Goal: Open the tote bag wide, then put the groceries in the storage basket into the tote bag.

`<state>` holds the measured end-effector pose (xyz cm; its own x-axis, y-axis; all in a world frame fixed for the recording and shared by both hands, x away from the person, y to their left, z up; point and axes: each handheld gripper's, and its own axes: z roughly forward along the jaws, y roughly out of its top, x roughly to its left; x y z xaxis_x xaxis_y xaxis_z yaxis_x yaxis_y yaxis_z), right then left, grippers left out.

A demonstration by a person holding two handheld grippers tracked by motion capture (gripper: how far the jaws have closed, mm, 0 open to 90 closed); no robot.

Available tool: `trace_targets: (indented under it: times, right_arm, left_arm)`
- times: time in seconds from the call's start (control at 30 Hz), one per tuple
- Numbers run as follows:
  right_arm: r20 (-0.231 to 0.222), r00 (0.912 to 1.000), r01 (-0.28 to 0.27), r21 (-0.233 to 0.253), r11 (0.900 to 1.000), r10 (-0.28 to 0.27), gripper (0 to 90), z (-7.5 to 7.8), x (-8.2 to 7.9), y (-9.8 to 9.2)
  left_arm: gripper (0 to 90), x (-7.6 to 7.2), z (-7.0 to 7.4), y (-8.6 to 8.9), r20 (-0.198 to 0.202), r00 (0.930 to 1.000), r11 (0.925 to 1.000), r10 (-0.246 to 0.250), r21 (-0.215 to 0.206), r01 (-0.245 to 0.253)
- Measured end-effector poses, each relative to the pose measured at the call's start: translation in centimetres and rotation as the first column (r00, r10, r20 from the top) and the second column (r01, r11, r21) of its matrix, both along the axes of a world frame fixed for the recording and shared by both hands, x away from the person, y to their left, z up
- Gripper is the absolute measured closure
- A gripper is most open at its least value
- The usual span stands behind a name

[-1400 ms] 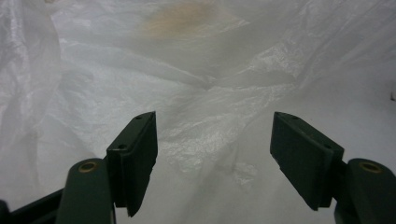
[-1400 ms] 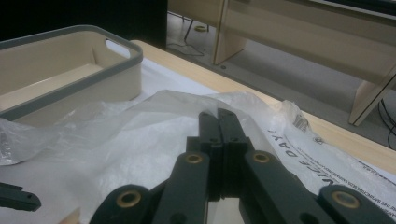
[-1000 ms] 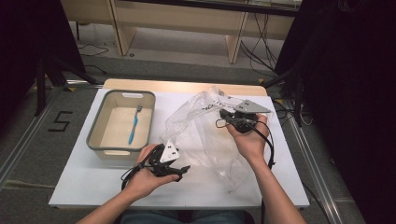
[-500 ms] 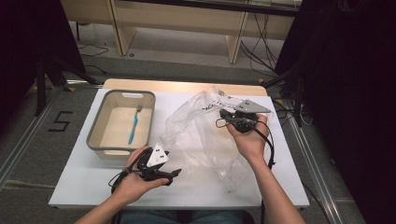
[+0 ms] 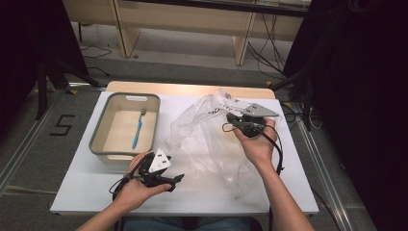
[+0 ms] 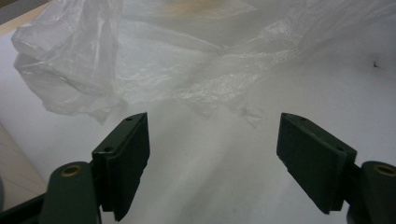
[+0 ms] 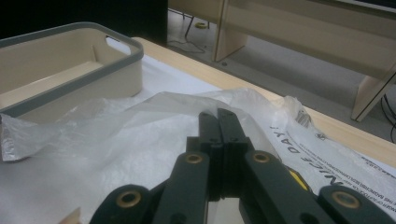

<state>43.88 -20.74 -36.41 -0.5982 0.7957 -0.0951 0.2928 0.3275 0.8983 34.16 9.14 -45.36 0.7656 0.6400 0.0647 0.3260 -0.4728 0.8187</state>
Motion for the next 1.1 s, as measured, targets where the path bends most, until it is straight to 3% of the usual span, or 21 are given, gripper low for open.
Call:
trace_targets:
  times: [1.1]
  right_arm:
    - [-0.002, 0.9999, 0.013, 0.014, 1.0, -0.013, 90.0, -0.09, -0.02, -0.39]
  left_arm:
    - [26.5, 0.08, 0.37, -0.1, 0.001, 0.9998, 0.9998, 0.019, -0.001, -0.019]
